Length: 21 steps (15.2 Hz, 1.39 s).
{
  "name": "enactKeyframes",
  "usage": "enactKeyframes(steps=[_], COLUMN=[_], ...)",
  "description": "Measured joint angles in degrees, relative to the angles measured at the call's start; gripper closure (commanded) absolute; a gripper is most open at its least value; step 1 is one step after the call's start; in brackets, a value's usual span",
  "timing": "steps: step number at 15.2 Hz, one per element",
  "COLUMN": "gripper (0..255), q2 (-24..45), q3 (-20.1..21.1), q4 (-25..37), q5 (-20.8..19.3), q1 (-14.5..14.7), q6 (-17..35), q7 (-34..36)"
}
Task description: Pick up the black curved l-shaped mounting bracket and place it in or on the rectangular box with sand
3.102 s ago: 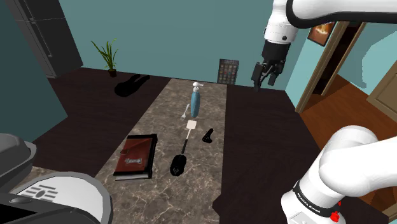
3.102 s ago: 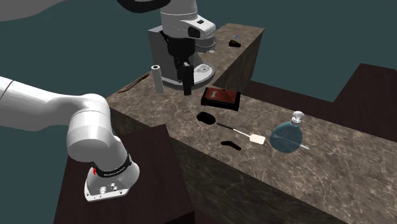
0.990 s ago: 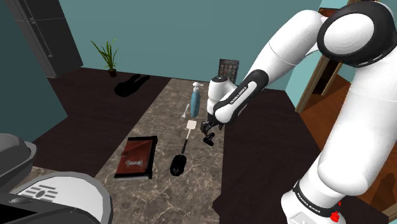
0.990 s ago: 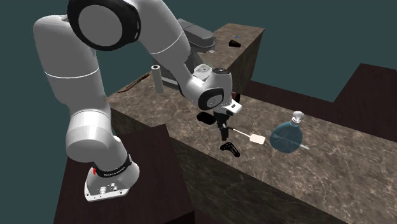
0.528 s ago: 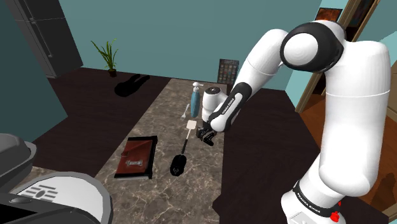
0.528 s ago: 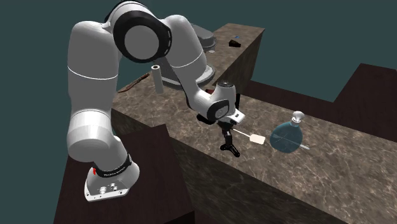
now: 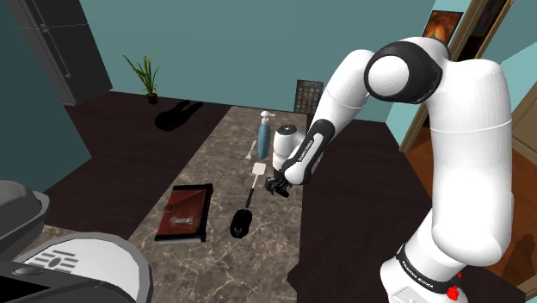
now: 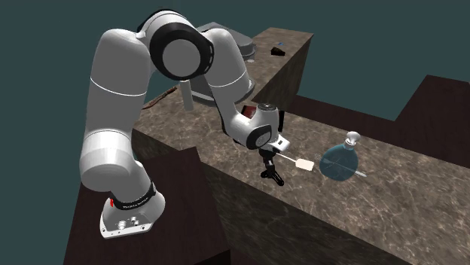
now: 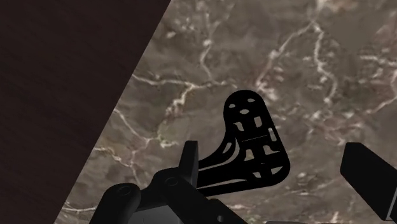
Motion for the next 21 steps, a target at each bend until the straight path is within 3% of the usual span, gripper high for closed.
enactKeyframes(steps=[3,4,14,15,17,19,21], gripper=[0,255,255,0,0,0,0], q2=[0.08,0.08,-0.25,-0.29,-1.34,-4.9,-6.18], q3=[-0.02,-0.02,-0.04,-0.06,0.97,5.04,7.1], q4=[0.04,0.04,0.06,0.07,-1.24,-5.27,-7.02], q5=[-0.01,-0.01,-0.03,-0.03,0.38,2.39,3.51], q1=[0.0,0.0,0.02,0.01,-1.3,-6.52,-9.33], q6=[0.05,0.05,0.13,0.12,0.55,1.45,2.09], q7=[0.0,0.0,0.03,0.03,-1.38,-7.12,-10.55])
